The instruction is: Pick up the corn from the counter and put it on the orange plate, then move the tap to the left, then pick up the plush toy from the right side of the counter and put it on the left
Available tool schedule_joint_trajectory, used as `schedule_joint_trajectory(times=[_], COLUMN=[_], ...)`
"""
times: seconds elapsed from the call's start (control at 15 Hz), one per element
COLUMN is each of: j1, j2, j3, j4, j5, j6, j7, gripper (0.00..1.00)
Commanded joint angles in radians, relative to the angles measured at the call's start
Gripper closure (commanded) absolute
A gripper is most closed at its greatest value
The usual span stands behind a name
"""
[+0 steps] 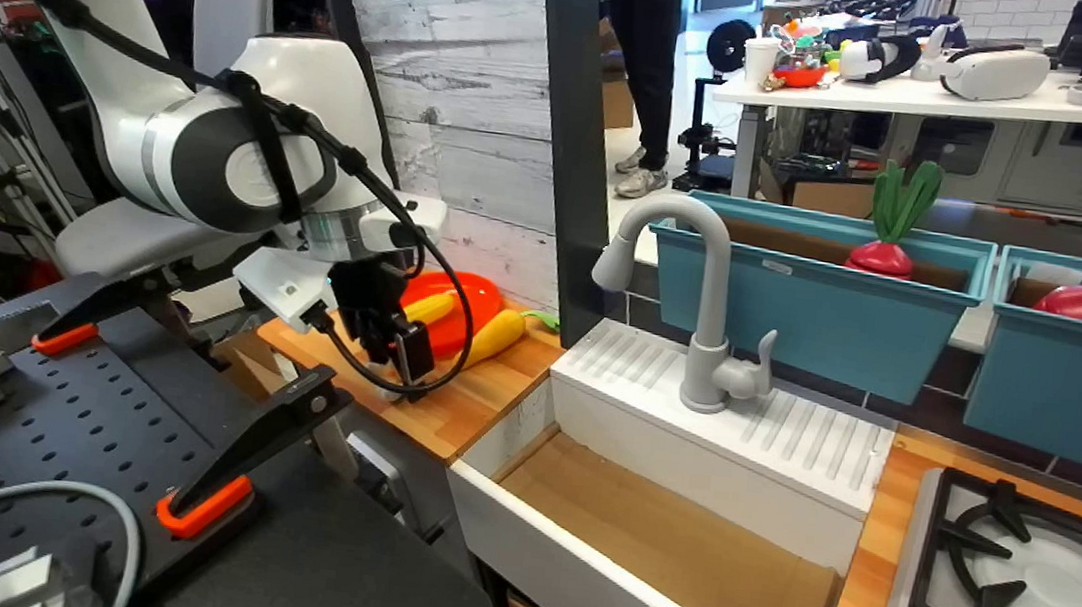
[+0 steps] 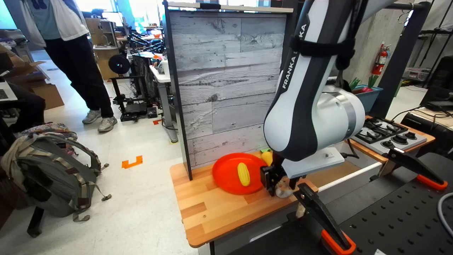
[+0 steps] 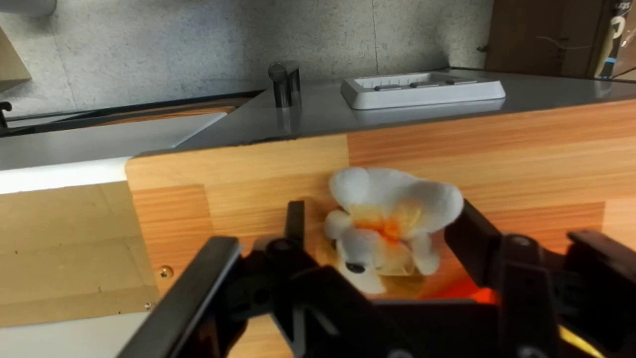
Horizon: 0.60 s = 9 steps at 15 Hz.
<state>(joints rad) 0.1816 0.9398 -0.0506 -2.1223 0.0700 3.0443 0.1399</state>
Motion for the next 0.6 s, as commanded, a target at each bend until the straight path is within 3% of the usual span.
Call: schedule_joint_trajectory(times=[0.0,0.33,0.4,0.53], j1=[0.02,0.003,0.002,0.001], j2=[0.03,-0.015,-0.026,-0.049], j3=[-0.018,0.0,0.003,0.01], j4=[0.03,-0.03,-0.049,-0.084], j5=[-0.004,-0.001,0.0,0.003], j6=[0.042,0.106,0.124,0.152], j7=[0.009,-0.003,-0.006,-0.007], gripper=[0.58,0.94,0.98,0.96])
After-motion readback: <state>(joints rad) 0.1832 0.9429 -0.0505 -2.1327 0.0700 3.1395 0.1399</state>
